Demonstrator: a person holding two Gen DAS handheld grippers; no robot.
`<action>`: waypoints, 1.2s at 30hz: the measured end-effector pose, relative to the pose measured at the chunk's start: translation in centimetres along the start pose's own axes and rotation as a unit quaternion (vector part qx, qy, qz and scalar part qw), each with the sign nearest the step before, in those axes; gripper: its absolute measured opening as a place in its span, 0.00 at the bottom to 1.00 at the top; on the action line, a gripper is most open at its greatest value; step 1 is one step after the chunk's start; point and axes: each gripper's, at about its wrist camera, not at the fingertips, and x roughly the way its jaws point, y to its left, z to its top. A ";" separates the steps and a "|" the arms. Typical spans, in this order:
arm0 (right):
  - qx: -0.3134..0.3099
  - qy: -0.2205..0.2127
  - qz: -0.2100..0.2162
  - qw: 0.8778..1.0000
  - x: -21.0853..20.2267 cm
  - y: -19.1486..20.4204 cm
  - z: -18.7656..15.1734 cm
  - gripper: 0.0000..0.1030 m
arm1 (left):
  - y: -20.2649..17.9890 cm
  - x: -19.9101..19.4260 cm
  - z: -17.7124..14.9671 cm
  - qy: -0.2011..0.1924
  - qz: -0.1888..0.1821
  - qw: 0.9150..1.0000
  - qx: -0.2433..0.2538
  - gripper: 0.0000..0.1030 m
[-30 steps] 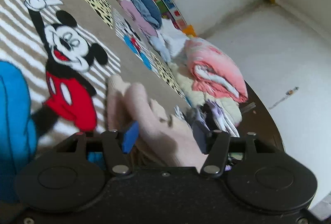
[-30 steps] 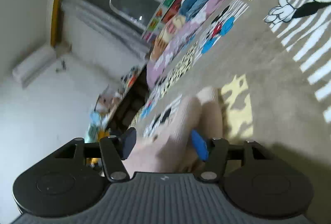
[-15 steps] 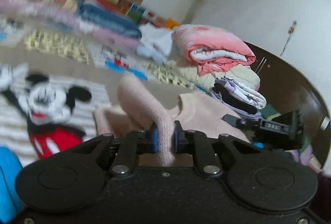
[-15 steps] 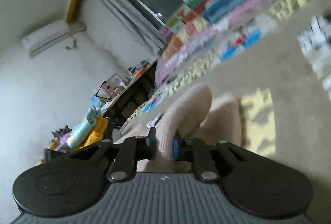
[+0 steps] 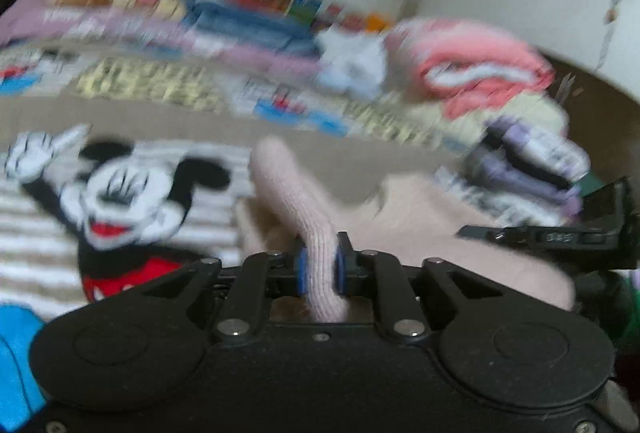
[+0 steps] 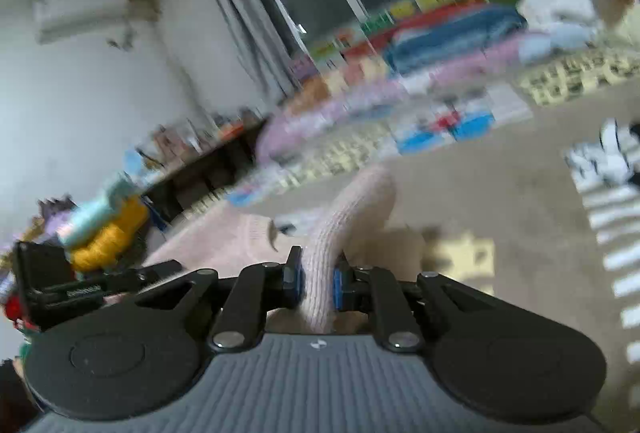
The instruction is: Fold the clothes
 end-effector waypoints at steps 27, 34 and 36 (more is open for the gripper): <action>-0.178 0.073 -0.028 0.981 -1.4 5.9 -1.3 0.37 | -2.7 -1.8 0.1 0.029 -0.021 0.989 0.144 0.54; -0.156 0.065 -0.048 0.984 0.9 3.1 -0.3 0.43 | -2.7 0.6 -0.3 0.015 -0.013 0.990 0.143 0.57; -0.147 0.064 -0.054 0.986 1.7 2.2 0.0 0.44 | -1.8 2.1 -0.9 0.052 -0.005 0.991 0.127 0.60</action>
